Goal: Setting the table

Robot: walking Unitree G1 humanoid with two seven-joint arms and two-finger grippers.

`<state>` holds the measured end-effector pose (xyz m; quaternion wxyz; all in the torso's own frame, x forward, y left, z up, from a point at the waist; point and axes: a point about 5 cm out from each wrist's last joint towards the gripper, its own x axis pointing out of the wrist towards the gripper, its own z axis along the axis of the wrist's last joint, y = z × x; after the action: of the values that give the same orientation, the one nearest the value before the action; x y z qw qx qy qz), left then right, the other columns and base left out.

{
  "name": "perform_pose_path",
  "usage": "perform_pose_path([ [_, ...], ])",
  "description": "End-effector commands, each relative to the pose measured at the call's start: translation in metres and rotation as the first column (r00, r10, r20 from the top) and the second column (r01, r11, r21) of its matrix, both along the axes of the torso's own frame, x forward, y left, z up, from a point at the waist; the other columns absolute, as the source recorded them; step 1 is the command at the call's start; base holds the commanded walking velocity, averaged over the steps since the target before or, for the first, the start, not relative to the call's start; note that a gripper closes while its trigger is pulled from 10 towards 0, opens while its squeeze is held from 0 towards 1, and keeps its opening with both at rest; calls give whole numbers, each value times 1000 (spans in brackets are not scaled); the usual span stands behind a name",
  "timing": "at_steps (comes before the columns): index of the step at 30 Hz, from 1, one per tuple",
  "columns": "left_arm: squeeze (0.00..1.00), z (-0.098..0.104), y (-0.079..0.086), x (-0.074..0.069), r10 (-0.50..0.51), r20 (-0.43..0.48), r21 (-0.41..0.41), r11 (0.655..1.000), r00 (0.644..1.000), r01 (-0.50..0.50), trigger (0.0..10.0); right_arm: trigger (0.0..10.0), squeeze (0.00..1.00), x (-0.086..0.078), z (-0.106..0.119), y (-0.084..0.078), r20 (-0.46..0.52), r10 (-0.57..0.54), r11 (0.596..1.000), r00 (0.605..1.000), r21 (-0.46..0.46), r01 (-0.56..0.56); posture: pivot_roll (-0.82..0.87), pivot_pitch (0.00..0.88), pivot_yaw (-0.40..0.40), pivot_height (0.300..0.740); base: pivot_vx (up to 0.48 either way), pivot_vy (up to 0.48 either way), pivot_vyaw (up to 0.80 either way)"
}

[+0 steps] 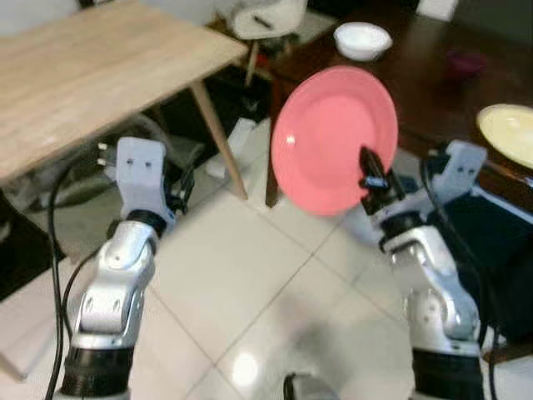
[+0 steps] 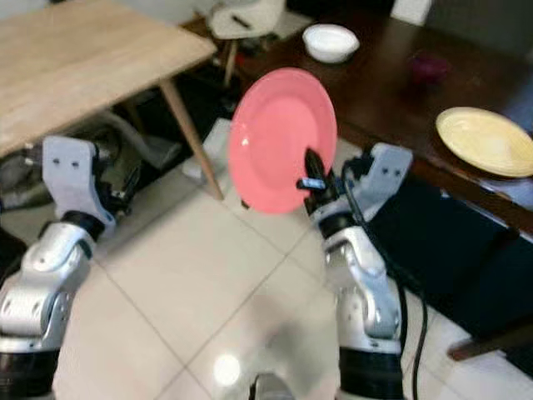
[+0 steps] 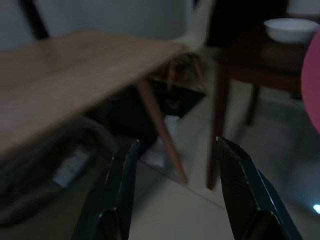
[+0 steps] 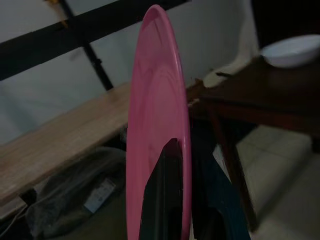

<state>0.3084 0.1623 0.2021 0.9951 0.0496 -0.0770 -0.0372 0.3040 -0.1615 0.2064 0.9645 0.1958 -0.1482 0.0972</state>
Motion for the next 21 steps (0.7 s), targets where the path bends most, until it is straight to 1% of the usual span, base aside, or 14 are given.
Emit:
perform_pose_path([
  [1,0,-7,7,-1,23,-21,11,1000,1000,-23,10000,10000,0,0,2,4,17,10,1000,1000,9,-10,-94,36,54,740,439,0,769],
  [6,0,-6,7,-1,21,-17,13,1000,1000,-21,10000,10000,0,0,5,0,30,2,1000,1000,6,-2,-93,35,57,740,439,0,769],
  [10,0,-4,6,0,19,-9,24,1000,1000,-18,10000,10000,0,3,16,-10,72,-8,1000,997,21,7,-89,34,61,740,438,0,769],
  [11,0,-4,6,0,19,-9,24,1000,1000,-18,10000,10000,0,3,16,-10,72,-8,1000,997,21,7,-89,34,61,740,439,0,769],
  [12,0,-4,6,0,18,-8,25,1000,1000,-18,10000,10000,0,4,19,-12,81,-13,999,997,37,10,-89,34,61,740,442,0,763],
  [13,0,-4,6,0,17,-5,29,999,1000,-17,10000,10000,0,7,27,-22,104,-32,996,994,87,23,-87,32,62,740,439,0,763],
  [14,0,-4,6,0,17,-5,29,999,1000,-17,10000,10000,0,7,27,-22,104,-32,996,994,87,23,-87,32,62,740,439,0,763],
  [15,0,-3,6,0,16,-2,33,999,1000,-16,10000,10000,0,10,32,-29,120,-45,990,992,135,28,-84,32,62,740,439,0,763],
  [17,0,-3,6,0,16,-2,33,999,1000,-16,10000,10000,0,10,32,-29,120,-45,990,992,135,28,-84,32,62,740,439,0,763],
  [18,0,-3,6,0,16,-1,34,999,1000,-16,10000,10000,0,11,37,-35,136,-47,979,990,202,18,-84,32,62,740,442,0,763],
  [19,0,-3,6,0,16,-1,34,999,1000,-16,10000,10000,0,11,37,-35,136,-47,979,990,202,18,-84,32,62,740,442,0,763],
  [20,0,-3,6,0,16,0,36,999,1000,-16,10000,10000,0,11,40,-40,146,-53,968,988,251,14,-81,31,62,740,439,0,744],
  [21,0,-3,6,0,16,0,36,999,1000,-16,10000,10000,0,11,40,-40,146,-53,968,988,251,14,-81,31,62,740,439,0,744],
])
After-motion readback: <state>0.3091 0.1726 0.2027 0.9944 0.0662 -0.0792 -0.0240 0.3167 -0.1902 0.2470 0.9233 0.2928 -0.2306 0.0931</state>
